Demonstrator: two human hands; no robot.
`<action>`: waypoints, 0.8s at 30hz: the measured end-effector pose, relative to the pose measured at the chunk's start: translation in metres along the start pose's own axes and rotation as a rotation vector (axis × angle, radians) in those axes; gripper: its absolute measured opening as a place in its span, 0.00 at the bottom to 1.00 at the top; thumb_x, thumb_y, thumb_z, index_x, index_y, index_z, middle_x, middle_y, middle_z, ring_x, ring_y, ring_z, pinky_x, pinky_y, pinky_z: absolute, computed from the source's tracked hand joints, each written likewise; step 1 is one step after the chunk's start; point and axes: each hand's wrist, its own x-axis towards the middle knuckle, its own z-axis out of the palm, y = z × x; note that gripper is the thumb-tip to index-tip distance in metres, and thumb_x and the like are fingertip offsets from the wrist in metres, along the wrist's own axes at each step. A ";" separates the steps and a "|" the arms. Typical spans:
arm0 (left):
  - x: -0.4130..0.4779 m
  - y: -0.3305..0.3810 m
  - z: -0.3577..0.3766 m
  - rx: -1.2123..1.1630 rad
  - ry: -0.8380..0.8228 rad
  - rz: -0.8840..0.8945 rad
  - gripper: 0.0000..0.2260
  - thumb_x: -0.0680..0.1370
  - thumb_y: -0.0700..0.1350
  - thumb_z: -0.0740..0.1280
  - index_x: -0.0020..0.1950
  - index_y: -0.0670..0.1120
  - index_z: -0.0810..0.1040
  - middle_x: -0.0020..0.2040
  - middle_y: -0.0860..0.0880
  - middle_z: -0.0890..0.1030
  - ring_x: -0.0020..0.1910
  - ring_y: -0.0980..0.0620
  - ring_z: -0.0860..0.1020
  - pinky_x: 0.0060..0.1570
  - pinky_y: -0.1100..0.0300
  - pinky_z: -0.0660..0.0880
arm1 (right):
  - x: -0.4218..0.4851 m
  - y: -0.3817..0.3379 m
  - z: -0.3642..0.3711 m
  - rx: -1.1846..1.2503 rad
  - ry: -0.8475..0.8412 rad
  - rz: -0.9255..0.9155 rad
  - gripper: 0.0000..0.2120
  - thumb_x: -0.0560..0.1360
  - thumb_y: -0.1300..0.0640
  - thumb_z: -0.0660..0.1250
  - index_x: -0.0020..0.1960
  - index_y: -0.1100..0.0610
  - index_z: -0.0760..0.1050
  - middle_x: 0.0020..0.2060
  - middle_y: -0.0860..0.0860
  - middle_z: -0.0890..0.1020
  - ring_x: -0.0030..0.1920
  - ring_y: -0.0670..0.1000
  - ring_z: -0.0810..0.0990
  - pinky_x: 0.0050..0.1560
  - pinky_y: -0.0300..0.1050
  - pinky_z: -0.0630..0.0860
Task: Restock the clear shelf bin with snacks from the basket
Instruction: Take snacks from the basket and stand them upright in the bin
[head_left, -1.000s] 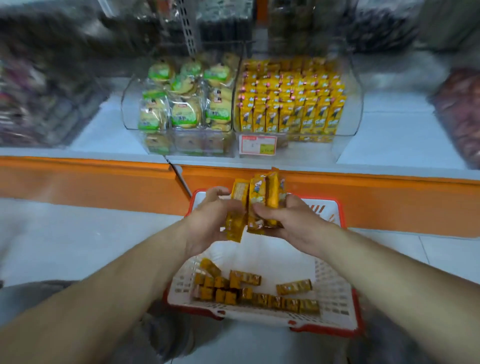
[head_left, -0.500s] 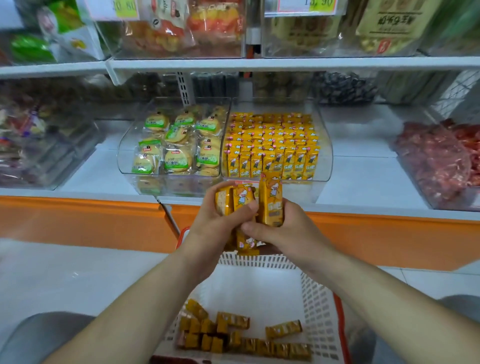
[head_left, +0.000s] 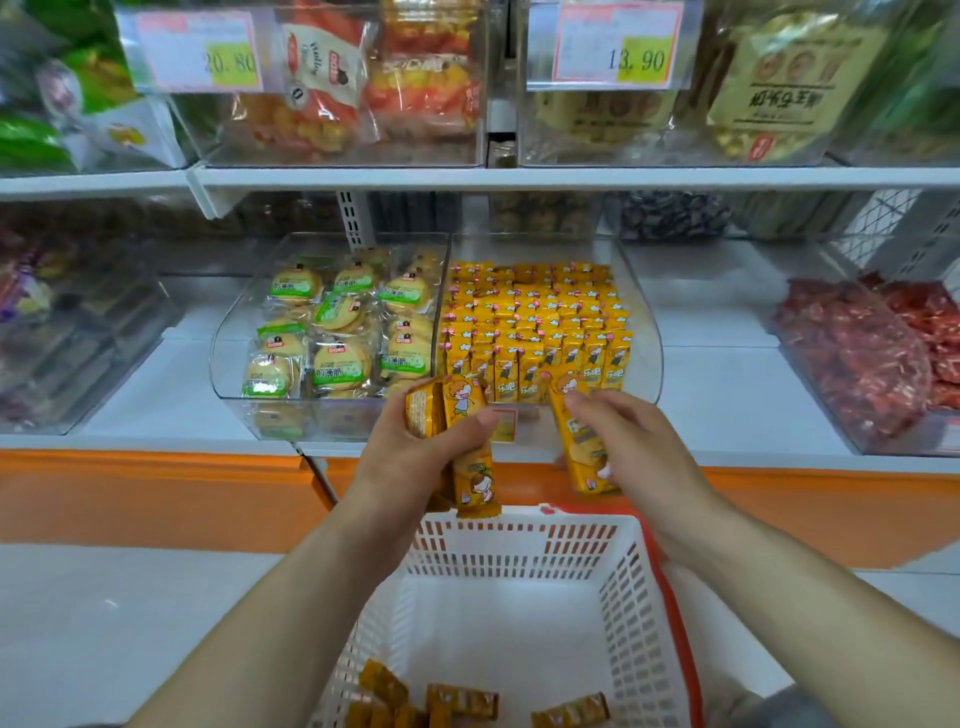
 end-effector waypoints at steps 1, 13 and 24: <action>0.002 0.001 -0.002 0.011 0.003 0.003 0.31 0.59 0.57 0.82 0.60 0.57 0.77 0.46 0.49 0.87 0.43 0.46 0.87 0.42 0.46 0.84 | 0.009 -0.003 -0.006 -0.040 0.019 -0.019 0.20 0.73 0.36 0.68 0.49 0.52 0.80 0.44 0.53 0.84 0.44 0.50 0.84 0.44 0.47 0.78; 0.023 0.001 -0.005 -0.005 0.040 -0.018 0.30 0.60 0.56 0.81 0.59 0.56 0.78 0.47 0.48 0.87 0.45 0.46 0.87 0.39 0.48 0.83 | 0.119 -0.001 -0.028 -0.483 0.154 -0.249 0.16 0.74 0.55 0.74 0.57 0.46 0.73 0.46 0.49 0.79 0.40 0.51 0.79 0.35 0.42 0.74; 0.045 -0.013 -0.005 0.048 0.050 -0.070 0.28 0.61 0.55 0.80 0.59 0.58 0.76 0.44 0.53 0.88 0.42 0.50 0.87 0.36 0.52 0.82 | 0.151 0.032 -0.001 -0.677 0.099 -0.302 0.15 0.71 0.59 0.78 0.54 0.52 0.78 0.34 0.48 0.81 0.41 0.51 0.81 0.40 0.38 0.71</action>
